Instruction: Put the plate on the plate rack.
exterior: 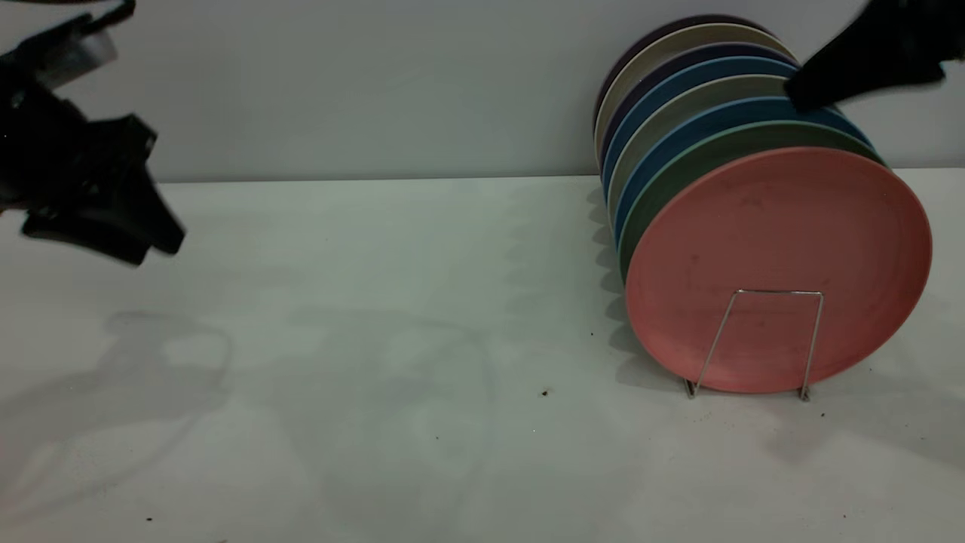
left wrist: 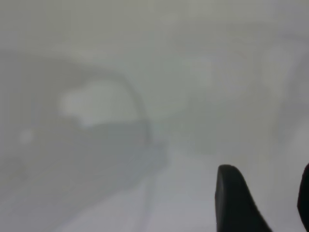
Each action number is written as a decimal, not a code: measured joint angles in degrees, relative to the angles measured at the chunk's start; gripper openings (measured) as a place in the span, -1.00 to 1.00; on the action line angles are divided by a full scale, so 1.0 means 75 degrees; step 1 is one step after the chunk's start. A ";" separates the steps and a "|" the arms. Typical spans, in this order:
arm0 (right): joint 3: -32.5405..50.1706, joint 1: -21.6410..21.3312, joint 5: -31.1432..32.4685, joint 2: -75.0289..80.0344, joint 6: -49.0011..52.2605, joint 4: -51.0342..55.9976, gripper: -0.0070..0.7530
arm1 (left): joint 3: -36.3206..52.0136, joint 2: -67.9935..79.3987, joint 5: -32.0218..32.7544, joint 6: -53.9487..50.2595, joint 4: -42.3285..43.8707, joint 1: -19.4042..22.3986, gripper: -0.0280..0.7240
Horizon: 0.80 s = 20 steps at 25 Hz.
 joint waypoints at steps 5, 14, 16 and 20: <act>-0.0009 0.0000 0.0839 -0.0082 0.4688 -0.1121 -0.07 | 0.0000 -0.0018 0.0465 -0.2735 0.2971 0.0000 0.02; -0.0009 0.0000 0.1527 -0.0913 0.7935 -0.4878 -0.06 | -0.0051 -0.1721 0.1885 -0.5332 0.6291 0.0000 0.02; -0.0009 0.0000 0.1761 -0.1377 0.8380 -0.5643 -0.06 | -0.0031 -0.2369 0.2102 -0.5334 0.6259 0.0000 0.02; -0.0009 0.0000 0.2594 -0.2387 0.8676 -0.6159 -0.06 | 0.0364 -0.3860 0.2403 -0.4892 0.5681 0.0000 0.02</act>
